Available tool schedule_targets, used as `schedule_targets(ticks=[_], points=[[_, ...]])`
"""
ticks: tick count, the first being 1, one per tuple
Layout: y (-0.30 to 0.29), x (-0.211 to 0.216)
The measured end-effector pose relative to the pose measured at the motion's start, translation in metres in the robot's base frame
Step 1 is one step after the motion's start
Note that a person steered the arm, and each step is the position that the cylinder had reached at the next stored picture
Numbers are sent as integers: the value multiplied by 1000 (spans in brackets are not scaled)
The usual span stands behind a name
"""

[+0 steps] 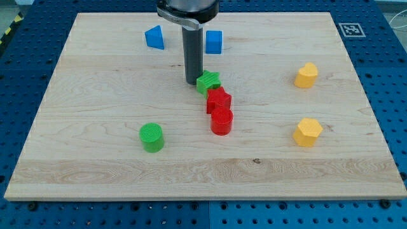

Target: Push the green circle slightly up

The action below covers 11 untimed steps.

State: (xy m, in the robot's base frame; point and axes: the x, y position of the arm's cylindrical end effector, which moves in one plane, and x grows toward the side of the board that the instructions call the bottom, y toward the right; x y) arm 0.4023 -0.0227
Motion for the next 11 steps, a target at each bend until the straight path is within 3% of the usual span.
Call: schedule_targets(ticks=[2, 3, 5, 7, 9, 11], points=[[-18, 1], [-72, 13], [-123, 92], [-98, 173], [-63, 153], [-78, 76]])
